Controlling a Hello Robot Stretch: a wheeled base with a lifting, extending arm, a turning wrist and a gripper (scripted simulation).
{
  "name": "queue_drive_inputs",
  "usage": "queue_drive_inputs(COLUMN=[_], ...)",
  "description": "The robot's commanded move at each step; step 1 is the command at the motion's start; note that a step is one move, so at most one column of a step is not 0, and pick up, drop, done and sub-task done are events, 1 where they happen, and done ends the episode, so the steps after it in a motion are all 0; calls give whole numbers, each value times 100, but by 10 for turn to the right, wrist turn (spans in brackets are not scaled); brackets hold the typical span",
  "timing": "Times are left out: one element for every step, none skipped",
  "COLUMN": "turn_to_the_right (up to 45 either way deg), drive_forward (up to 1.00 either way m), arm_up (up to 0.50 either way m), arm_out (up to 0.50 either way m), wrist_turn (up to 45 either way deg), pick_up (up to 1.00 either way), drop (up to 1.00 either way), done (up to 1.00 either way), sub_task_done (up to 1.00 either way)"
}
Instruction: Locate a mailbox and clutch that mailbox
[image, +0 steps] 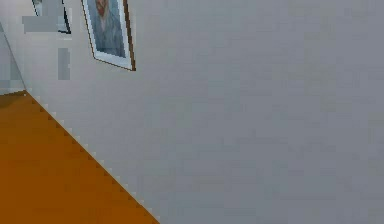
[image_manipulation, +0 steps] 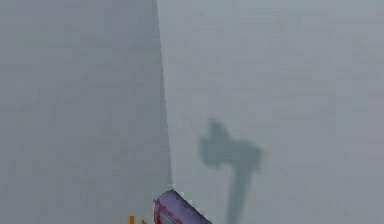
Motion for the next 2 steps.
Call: queue_drive_inputs(turn_to_the_right=[0,0], drive_forward=[0,0], arm_up=[10,0], arm_out=[0,0], wrist_turn=[0,0], pick_up=[0,0], drop=[0,0], done=[0,100], sub_task_done=[0,0])
